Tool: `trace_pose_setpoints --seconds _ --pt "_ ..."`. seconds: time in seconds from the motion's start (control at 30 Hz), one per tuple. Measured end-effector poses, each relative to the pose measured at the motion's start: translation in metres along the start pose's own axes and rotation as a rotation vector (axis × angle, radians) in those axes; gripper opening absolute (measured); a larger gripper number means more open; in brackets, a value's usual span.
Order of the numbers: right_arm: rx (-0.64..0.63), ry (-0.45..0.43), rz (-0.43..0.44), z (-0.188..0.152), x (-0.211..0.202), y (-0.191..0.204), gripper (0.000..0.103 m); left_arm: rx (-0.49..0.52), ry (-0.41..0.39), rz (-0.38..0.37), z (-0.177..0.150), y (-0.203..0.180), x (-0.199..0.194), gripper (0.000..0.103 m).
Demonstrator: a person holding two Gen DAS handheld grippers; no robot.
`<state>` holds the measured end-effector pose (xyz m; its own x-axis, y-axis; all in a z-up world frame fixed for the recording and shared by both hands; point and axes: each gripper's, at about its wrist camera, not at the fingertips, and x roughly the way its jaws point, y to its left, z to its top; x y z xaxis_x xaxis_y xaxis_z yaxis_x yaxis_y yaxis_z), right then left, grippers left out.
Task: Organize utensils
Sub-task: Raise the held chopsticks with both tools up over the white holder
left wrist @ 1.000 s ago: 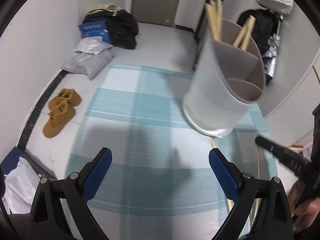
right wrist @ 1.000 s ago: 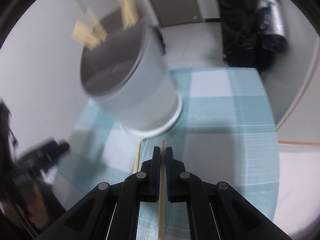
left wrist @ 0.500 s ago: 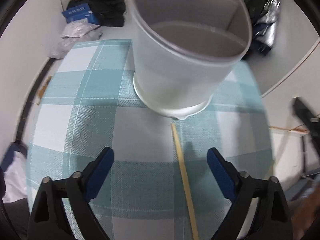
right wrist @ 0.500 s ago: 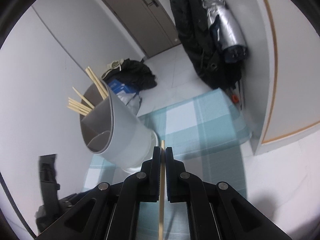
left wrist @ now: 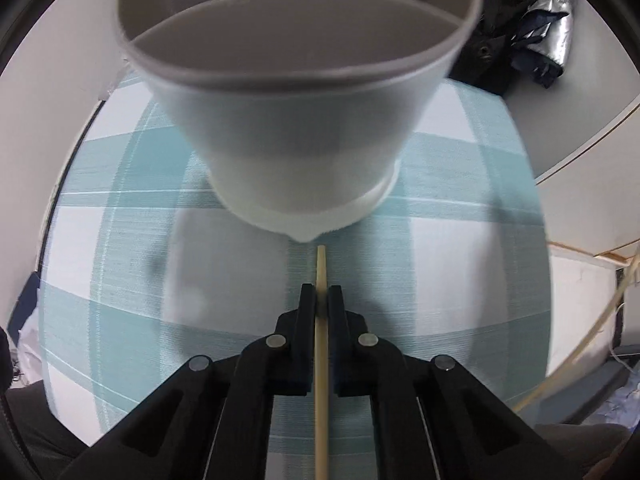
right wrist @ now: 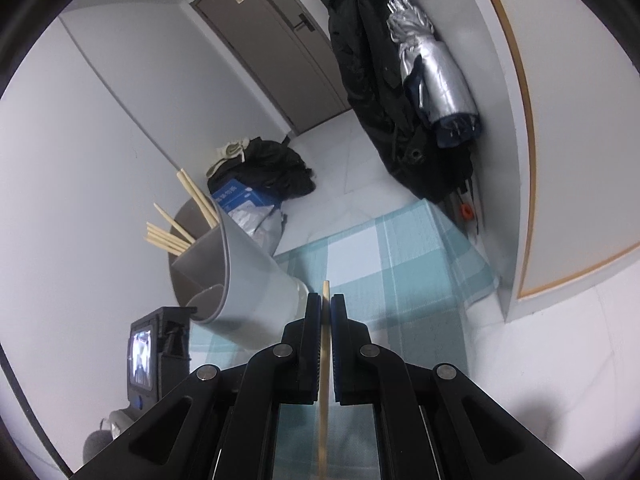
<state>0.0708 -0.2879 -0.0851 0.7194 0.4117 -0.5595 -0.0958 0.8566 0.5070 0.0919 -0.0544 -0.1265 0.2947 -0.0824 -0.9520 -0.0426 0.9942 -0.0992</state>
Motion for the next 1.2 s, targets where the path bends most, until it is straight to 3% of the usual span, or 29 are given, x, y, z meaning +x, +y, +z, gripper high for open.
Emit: trace_pose_setpoints --seconds 0.3,0.47,0.6,0.87,1.2 --pt "-0.047 -0.042 -0.004 -0.006 -0.015 0.013 0.004 0.025 -0.235 -0.103 -0.02 0.008 -0.071 0.002" --pt "-0.118 -0.092 0.028 -0.015 -0.03 0.031 0.004 0.061 -0.403 -0.177 -0.038 0.015 -0.123 0.002" --pt "-0.2 -0.138 0.046 -0.024 -0.04 0.05 0.004 0.094 -0.48 -0.202 -0.056 0.011 -0.144 0.002" --pt "-0.328 -0.184 0.054 -0.038 -0.046 0.081 0.004 0.116 -0.484 -0.222 -0.036 0.0 -0.133 0.001" --pt "-0.398 -0.146 0.06 -0.041 -0.031 0.101 0.004 0.116 -0.466 -0.227 -0.034 0.009 -0.138 0.001"
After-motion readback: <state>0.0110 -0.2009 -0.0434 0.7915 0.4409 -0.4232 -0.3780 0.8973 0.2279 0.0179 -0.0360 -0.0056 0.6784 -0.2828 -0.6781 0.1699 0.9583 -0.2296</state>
